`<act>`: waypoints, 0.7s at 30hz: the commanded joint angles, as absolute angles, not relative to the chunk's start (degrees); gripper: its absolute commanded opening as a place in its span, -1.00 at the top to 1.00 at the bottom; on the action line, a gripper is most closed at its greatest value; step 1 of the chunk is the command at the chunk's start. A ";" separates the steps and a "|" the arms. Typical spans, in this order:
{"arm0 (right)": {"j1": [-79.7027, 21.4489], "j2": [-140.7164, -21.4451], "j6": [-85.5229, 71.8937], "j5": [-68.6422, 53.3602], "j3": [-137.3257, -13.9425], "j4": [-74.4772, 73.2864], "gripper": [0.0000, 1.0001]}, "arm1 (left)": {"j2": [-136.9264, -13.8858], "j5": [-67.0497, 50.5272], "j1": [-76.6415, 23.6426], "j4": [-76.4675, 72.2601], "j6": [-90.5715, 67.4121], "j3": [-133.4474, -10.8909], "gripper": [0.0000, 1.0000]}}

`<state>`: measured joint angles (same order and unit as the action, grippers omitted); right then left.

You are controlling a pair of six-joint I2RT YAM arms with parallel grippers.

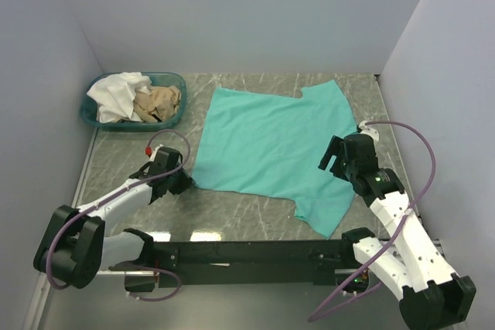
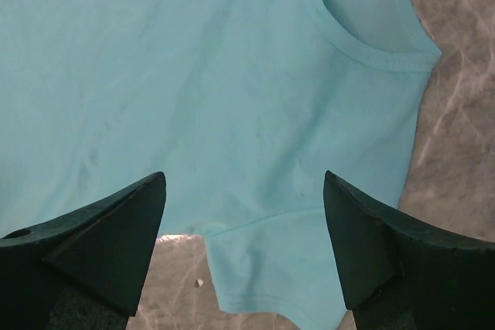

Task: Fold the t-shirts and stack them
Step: Fold the tshirt

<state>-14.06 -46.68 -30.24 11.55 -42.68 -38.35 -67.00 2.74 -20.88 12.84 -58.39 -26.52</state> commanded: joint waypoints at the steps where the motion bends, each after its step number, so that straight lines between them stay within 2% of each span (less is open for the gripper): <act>1: -14.41 -46.23 -30.76 13.36 -42.18 -40.87 -0.77 | -68.11 1.06 -21.09 8.97 -59.15 -25.66 0.54; 2: -14.50 -46.32 -30.85 13.27 -42.19 -41.04 -0.77 | -68.55 1.40 -21.18 9.05 -59.15 -25.84 0.79; 4: -14.41 -46.76 -30.24 12.40 -42.27 -41.04 -0.77 | -69.78 2.28 -21.09 9.31 -58.71 -26.36 0.98; 10: -20.19 -47.45 -27.16 10.02 -43.33 -41.57 -0.76 | -71.46 9.92 -20.57 15.46 -58.36 -29.70 0.99; 18: -47.68 -56.24 -38.99 13.27 -43.42 -47.37 -0.70 | -70.49 13.62 -17.05 18.02 -57.66 -32.52 0.99; 21: -53.33 -57.83 -45.06 11.96 -40.79 -50.09 -0.61 | -70.14 12.05 -16.96 16.79 -57.13 -32.26 0.99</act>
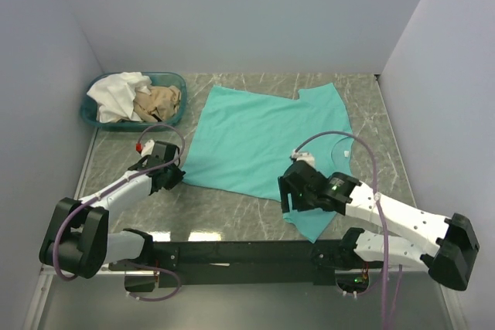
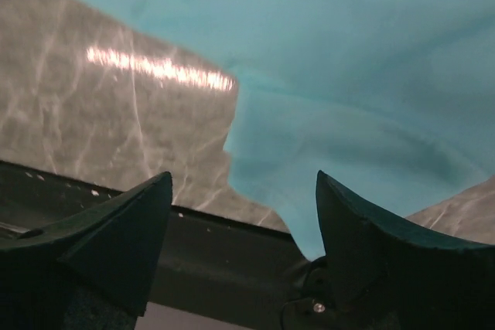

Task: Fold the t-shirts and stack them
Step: Fold the tshirt

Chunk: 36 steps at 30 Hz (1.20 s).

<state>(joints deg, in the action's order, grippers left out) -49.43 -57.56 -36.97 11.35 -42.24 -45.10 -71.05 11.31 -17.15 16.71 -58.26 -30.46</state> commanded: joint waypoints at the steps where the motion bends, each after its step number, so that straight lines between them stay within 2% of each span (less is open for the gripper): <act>1: -56.31 -58.35 -46.31 12.13 -39.82 -50.97 -0.59 | -70.05 11.69 -16.96 16.35 -57.13 -31.91 0.99; 6: -60.64 -58.80 -52.11 11.87 -37.01 -57.39 -0.50 | -70.31 11.87 -16.96 17.14 -56.25 -32.25 0.99; 13: -61.08 -62.39 -51.33 6.77 -32.43 -49.94 -0.29 | -70.57 10.37 -16.96 15.56 -56.34 -31.46 0.99; 19: -60.82 -70.82 -51.15 12.12 -33.22 -48.78 -0.15 | -71.72 9.76 -16.96 16.26 -55.99 -32.34 0.99; 22: -60.82 -72.33 -53.26 13.71 -32.96 -48.43 0.05 | -71.37 9.58 -16.96 16.00 -56.25 -31.99 0.99; 24: -60.38 -71.81 -53.70 13.27 -32.61 -48.16 0.28 | -71.19 9.58 -16.96 16.17 -56.16 -32.25 0.99; 25: -60.21 -70.94 -53.79 13.45 -32.35 -48.51 0.40 | -71.19 9.75 -17.05 16.52 -56.08 -32.34 0.99; 26: -60.03 -70.23 -54.57 13.80 -32.26 -48.86 0.65 | -71.19 9.84 -16.96 16.70 -56.07 -32.43 0.99; 29: -58.36 -66.98 -54.84 13.45 -31.20 -48.78 1.00 | -71.10 9.93 -17.05 16.79 -56.07 -32.52 0.99; 36: -54.32 -59.25 -55.02 16.16 -32.07 -50.62 1.00 | -70.32 7.05 -16.96 17.31 -55.11 -33.83 0.99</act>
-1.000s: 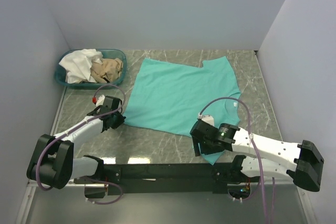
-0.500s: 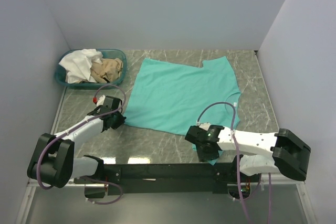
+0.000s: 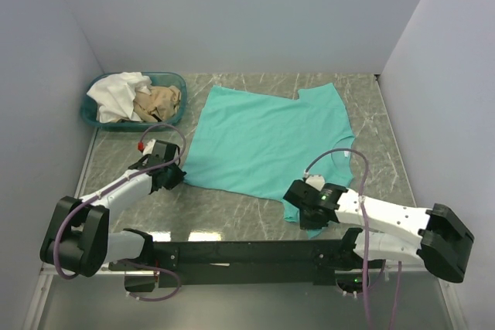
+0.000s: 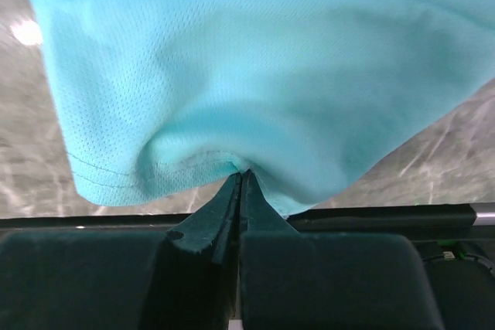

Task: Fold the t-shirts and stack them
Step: Fold the tshirt

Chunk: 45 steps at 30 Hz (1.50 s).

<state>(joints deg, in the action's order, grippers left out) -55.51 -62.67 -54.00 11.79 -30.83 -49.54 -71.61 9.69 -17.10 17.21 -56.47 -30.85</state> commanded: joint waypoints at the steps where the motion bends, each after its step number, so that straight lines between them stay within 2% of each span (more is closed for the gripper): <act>1: -54.23 -58.28 -54.58 17.13 -33.39 -50.97 1.00 | -70.05 6.25 -16.96 17.23 -55.02 -34.10 0.99; 4: -51.60 -55.20 -53.70 20.21 -35.59 -51.24 1.00 | -68.21 3.78 -16.96 17.05 -55.11 -34.89 0.99; 7: -46.86 -52.83 -50.54 18.19 -36.12 -47.99 1.00 | -66.89 3.34 -16.96 17.40 -55.02 -35.94 0.99; 12: -41.76 -54.93 -46.76 26.78 -42.35 -52.38 1.00 | -67.67 3.52 -16.96 17.40 -54.93 -38.66 0.99; 18: -33.94 -55.81 -38.76 29.00 -46.05 -48.96 1.00 | -72.59 2.37 -16.96 16.87 -55.11 -43.41 0.99; 23: -27.96 -56.33 -32.27 26.63 -47.46 -43.33 1.00 | -76.63 3.07 -16.96 17.05 -55.02 -47.97 0.99; 35: -18.46 -66.43 -23.91 23.21 -54.66 -37.79 1.00 | -88.32 7.47 -16.96 19.86 -54.67 -61.16 0.99; 45: -12.83 -76.81 -16.88 15.21 -61.87 -31.38 1.00 | -95.70 7.65 -16.87 16.35 -52.47 -66.00 0.99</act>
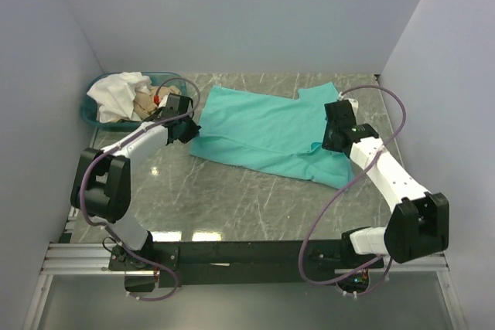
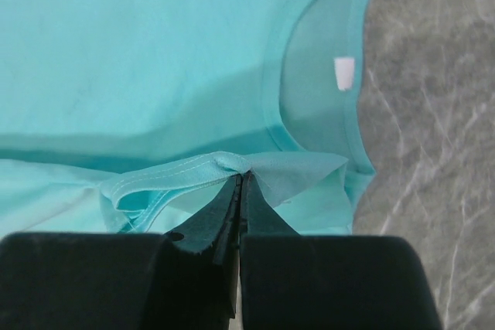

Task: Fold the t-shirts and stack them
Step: Fold the tshirt

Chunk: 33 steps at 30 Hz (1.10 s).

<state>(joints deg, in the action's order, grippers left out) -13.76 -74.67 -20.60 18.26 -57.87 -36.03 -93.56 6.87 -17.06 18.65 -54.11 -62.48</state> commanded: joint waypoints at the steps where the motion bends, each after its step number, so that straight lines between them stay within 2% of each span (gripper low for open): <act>1: -12.57 -77.86 -16.09 14.34 -62.57 -31.38 1.00 | -96.15 7.73 -16.87 16.26 -52.64 -66.35 0.99; 10: -11.69 -93.67 -12.04 15.47 -73.20 -32.52 1.00 | -99.93 12.13 -16.87 17.31 -54.23 -69.17 0.99; 20: -10.72 -103.44 -10.99 20.30 -81.64 -33.13 1.00 | -103.09 14.68 -16.79 19.42 -55.72 -71.98 0.98; 21: -10.55 -103.97 -10.73 20.48 -82.00 -32.96 1.00 | -103.44 14.59 -16.79 19.42 -55.72 -72.33 0.74; 23: -10.46 -105.29 -10.46 20.39 -82.96 -32.52 1.00 | -103.45 14.33 -16.87 19.16 -55.28 -72.77 0.40; 24: -10.37 -105.81 -10.46 20.39 -83.66 -33.04 0.81 | -102.93 13.98 -16.87 18.90 -55.11 -72.77 0.19; 26: -10.37 -107.22 -11.07 21.88 -86.29 -34.36 0.55 | -101.87 13.19 -17.05 17.94 -54.76 -72.16 -0.01; 27: -10.37 -107.40 -11.68 22.41 -86.74 -35.41 0.29 | -100.30 13.10 -17.31 17.15 -54.41 -71.90 -0.21; 29: -10.37 -106.35 -12.65 22.68 -86.49 -35.33 -0.03 | -98.62 13.27 -18.36 16.53 -54.05 -71.11 -0.42; 30: -10.37 -105.56 -13.44 22.41 -85.96 -34.90 -0.36 | -97.13 13.10 -18.80 16.09 -53.62 -71.02 -0.53; 33: -10.37 -101.26 -15.37 20.31 -81.75 -33.14 -0.57 | -94.93 12.48 -20.82 15.56 -52.65 -70.31 -0.77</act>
